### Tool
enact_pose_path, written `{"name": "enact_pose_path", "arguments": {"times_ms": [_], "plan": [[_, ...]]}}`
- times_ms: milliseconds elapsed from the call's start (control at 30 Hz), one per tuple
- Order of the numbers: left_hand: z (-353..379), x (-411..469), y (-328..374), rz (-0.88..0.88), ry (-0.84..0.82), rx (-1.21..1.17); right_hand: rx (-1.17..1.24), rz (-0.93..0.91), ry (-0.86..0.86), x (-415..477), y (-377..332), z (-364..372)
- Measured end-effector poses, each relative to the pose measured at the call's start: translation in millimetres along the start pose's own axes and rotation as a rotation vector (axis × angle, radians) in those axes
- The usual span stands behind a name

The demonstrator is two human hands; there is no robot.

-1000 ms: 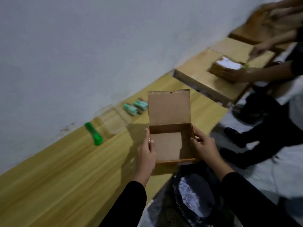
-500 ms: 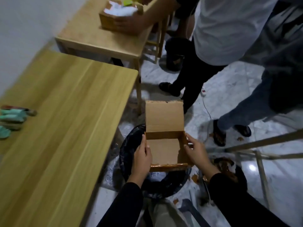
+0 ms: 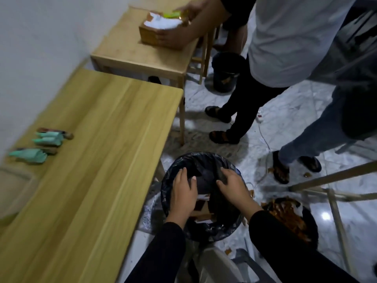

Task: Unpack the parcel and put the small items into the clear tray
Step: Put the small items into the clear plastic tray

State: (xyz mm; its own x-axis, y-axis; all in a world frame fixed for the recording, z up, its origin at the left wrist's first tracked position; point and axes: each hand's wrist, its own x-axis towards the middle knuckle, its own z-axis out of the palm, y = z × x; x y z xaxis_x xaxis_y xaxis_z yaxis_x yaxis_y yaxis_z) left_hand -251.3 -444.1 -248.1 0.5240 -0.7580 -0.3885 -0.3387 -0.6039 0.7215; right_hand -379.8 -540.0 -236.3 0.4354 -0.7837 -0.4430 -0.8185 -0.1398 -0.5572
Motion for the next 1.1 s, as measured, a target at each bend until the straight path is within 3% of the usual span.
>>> {"name": "enact_pose_path", "arguments": {"times_ms": [267, 400, 633, 833, 1100], "plan": [[-140.0, -27.3, 4.3, 0.063, 0.358, -0.058, -0.008, -0.324, 0.033, -8.9, -151.9, -3.5], [-217.9, -28.7, -39.0, -0.087, 0.649, -0.096, -0.068, -0.472, -0.081, 0.5, -231.2, 26.9], [-313.7, -36.4, -156.3, -0.497, 1.079, -0.161, -0.163, -0.652, -0.317, 44.1, -347.4, 109.7], [-323.7, -20.7, -212.0, -0.678, 1.102, -0.240, -0.342, -0.719, -0.370, 86.2, -400.9, 178.3], [-308.2, -1.0, -222.9, -0.594, 1.176, -0.523, -0.516, -0.765, -0.249, 104.2, -422.8, 237.9]]}}
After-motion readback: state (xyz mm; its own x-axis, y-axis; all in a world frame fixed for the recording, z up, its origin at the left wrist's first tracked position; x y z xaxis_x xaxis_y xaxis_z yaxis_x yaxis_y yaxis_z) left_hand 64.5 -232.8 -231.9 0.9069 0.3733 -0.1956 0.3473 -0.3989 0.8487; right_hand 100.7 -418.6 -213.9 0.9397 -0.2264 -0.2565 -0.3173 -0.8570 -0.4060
